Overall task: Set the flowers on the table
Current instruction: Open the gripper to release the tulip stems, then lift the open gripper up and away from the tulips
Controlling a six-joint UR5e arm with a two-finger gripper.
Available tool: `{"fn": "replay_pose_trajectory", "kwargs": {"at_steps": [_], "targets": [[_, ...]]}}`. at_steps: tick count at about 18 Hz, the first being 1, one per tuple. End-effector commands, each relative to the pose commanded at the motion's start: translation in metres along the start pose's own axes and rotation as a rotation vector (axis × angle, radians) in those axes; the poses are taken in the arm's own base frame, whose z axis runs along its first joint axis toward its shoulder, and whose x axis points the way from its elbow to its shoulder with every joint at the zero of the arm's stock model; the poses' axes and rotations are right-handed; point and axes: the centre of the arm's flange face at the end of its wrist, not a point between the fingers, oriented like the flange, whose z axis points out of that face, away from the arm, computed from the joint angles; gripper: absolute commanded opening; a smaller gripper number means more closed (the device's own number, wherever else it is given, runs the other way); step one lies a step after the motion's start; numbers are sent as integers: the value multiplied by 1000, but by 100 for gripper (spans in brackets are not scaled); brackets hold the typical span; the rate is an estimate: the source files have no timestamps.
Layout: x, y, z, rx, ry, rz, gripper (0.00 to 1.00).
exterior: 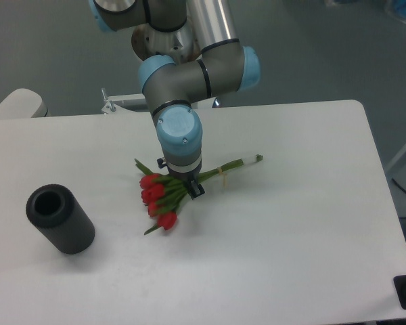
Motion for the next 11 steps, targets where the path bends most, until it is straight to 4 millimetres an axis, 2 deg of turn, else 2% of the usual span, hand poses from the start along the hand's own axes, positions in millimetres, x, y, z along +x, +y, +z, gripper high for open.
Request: {"fn": "replay_pose_trajectory", "kwargs": {"at_steps": [3,7,11], "targets": [[-17,1,-15,6,-41,-6,100],[-53,-1,-38,23,-95,-1,100],[-82,-3,-46,27,-124,2,100]]}}
